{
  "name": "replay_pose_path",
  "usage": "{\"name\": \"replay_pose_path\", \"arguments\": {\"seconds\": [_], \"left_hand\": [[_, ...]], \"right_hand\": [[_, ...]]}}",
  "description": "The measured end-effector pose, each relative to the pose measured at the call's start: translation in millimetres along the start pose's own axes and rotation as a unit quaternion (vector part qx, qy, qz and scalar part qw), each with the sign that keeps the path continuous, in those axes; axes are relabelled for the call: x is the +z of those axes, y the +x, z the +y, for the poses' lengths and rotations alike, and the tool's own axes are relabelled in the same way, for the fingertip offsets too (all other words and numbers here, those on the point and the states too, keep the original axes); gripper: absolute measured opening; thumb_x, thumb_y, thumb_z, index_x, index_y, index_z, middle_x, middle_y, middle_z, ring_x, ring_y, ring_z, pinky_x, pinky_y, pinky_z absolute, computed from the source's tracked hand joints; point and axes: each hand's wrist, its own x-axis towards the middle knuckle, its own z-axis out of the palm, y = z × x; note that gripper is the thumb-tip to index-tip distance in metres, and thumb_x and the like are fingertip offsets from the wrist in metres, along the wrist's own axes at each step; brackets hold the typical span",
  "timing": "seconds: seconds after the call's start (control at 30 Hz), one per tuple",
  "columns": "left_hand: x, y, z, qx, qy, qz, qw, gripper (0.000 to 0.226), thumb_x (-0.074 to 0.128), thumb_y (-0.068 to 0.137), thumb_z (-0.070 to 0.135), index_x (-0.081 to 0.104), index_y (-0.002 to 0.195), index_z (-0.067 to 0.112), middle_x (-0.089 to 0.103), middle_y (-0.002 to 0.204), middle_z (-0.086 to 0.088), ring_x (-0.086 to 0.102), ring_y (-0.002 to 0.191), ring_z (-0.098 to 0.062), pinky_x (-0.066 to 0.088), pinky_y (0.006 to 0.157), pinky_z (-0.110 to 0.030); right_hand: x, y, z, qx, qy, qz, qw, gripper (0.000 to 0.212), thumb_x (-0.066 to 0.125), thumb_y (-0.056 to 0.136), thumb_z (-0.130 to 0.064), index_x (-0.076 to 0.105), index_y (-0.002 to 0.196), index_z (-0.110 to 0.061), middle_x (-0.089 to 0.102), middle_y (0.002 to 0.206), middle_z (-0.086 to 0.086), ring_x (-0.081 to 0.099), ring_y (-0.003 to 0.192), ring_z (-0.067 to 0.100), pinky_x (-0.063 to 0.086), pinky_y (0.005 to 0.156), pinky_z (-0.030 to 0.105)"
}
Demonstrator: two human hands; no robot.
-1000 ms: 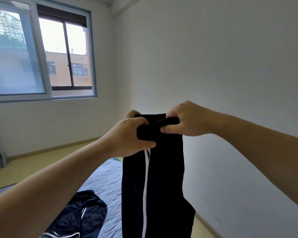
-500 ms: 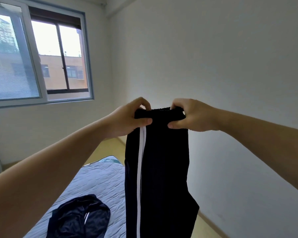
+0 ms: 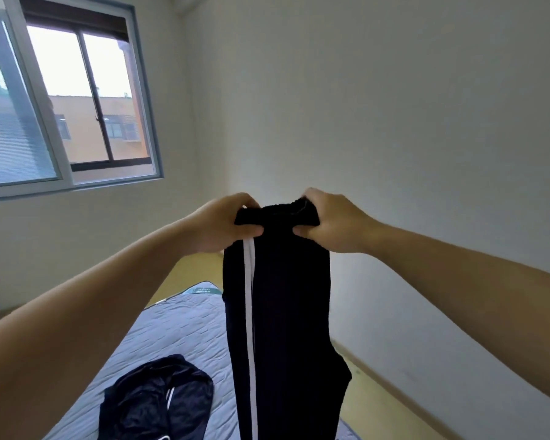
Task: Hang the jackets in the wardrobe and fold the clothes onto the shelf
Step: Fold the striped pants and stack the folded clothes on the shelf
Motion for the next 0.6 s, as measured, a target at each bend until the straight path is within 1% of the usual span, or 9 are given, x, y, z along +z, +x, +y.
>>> {"name": "replay_pose_path", "arguments": {"seconds": [0.07, 0.13, 0.2, 0.27, 0.3, 0.37, 0.47, 0.53, 0.6], "left_hand": [[-5.3, -0.4, -8.6, 0.025, -0.024, 0.051, 0.998, 0.022, 0.065, 0.093, 0.033, 0.058, 0.114, 0.031, 0.062, 0.094, 0.015, 0.059, 0.084, -0.003, 0.046, 0.067, -0.023], [-4.7, 0.0, -15.3, 0.026, 0.032, 0.006, 0.999, 0.024, 0.060, 0.096, 0.039, 0.057, 0.118, 0.029, 0.060, 0.094, 0.016, 0.056, 0.084, 0.002, 0.042, 0.066, -0.019], [-2.5, 2.1, -21.6, 0.030, 0.037, 0.011, 0.999, 0.024, 0.058, 0.097, 0.040, 0.057, 0.118, 0.028, 0.059, 0.093, 0.015, 0.056, 0.082, -0.001, 0.040, 0.065, -0.018], [-4.4, 2.9, -26.2, 0.024, 0.000, 0.038, 0.999, 0.018, 0.060, 0.095, 0.042, 0.059, 0.108, 0.030, 0.062, 0.091, 0.014, 0.059, 0.081, -0.007, 0.044, 0.064, -0.021], [-5.6, 2.7, -28.6, 0.014, -0.023, 0.042, 0.999, 0.017, 0.061, 0.094, 0.044, 0.061, 0.103, 0.030, 0.065, 0.090, 0.010, 0.062, 0.082, -0.011, 0.048, 0.064, -0.025], [-6.7, 4.0, -33.7, -0.001, -0.061, 0.025, 0.998, 0.019, 0.063, 0.092, 0.048, 0.065, 0.098, 0.030, 0.069, 0.090, 0.000, 0.065, 0.080, -0.019, 0.052, 0.069, -0.034], [-9.6, 4.5, -32.1, 0.000, -0.179, -0.059, 0.982, 0.026, 0.064, 0.091, 0.050, 0.069, 0.091, 0.025, 0.066, 0.079, 0.001, 0.060, 0.072, -0.013, 0.047, 0.066, -0.029], [-12.6, 8.4, -32.0, -0.026, -0.306, -0.134, 0.942, 0.027, 0.066, 0.086, 0.046, 0.070, 0.085, 0.020, 0.063, 0.075, 0.003, 0.060, 0.067, -0.010, 0.049, 0.063, -0.023], [-13.6, 15.2, -36.3, -0.039, -0.397, -0.194, 0.896, 0.026, 0.067, 0.087, 0.040, 0.071, 0.087, 0.015, 0.064, 0.076, 0.001, 0.063, 0.066, -0.011, 0.054, 0.062, -0.023]], "right_hand": [[-2.1, 4.6, -2.7, 0.017, 0.059, 0.019, 0.998, 0.024, 0.073, 0.088, -0.032, 0.054, 0.101, -0.027, 0.062, 0.092, -0.010, 0.061, 0.083, 0.007, 0.043, 0.061, 0.017], [-0.7, 10.2, -5.5, 0.014, 0.027, 0.008, 1.000, 0.023, 0.075, 0.086, -0.033, 0.053, 0.092, -0.034, 0.060, 0.087, -0.013, 0.060, 0.079, 0.007, 0.042, 0.060, 0.017], [7.8, 15.1, -6.5, 0.015, 0.018, 0.032, 0.999, 0.024, 0.075, 0.085, -0.035, 0.051, 0.089, -0.037, 0.060, 0.084, -0.014, 0.060, 0.070, 0.001, 0.041, 0.056, 0.015], [10.7, 19.8, -6.0, 0.035, 0.097, 0.011, 0.995, 0.020, 0.076, 0.085, -0.033, 0.058, 0.094, -0.033, 0.062, 0.078, -0.012, 0.060, 0.058, -0.001, 0.041, 0.045, 0.015], [7.7, 21.7, -6.0, 0.044, 0.127, -0.021, 0.991, 0.018, 0.076, 0.085, -0.031, 0.062, 0.097, -0.030, 0.064, 0.075, -0.012, 0.061, 0.056, 0.001, 0.042, 0.043, 0.018], [-3.2, 26.7, -5.5, 0.051, 0.176, -0.118, 0.976, 0.013, 0.073, 0.087, -0.029, 0.067, 0.098, -0.029, 0.070, 0.080, -0.011, 0.067, 0.066, 0.007, 0.046, 0.045, 0.022], [-21.3, 40.2, 2.1, 0.071, 0.228, -0.269, 0.933, 0.008, 0.072, 0.089, -0.026, 0.074, 0.097, -0.027, 0.072, 0.088, 0.001, 0.067, 0.067, 0.016, 0.047, 0.045, 0.025], [-31.4, 53.8, 8.6, 0.094, 0.238, -0.338, 0.906, 0.014, 0.073, 0.087, -0.028, 0.075, 0.097, -0.019, 0.070, 0.084, 0.006, 0.063, 0.058, 0.015, 0.047, 0.041, 0.024], [-35.7, 68.1, 15.5, 0.105, 0.260, -0.386, 0.879, 0.020, 0.076, 0.084, -0.031, 0.076, 0.094, -0.013, 0.068, 0.076, 0.007, 0.060, 0.049, 0.016, 0.044, 0.038, 0.023]]}}
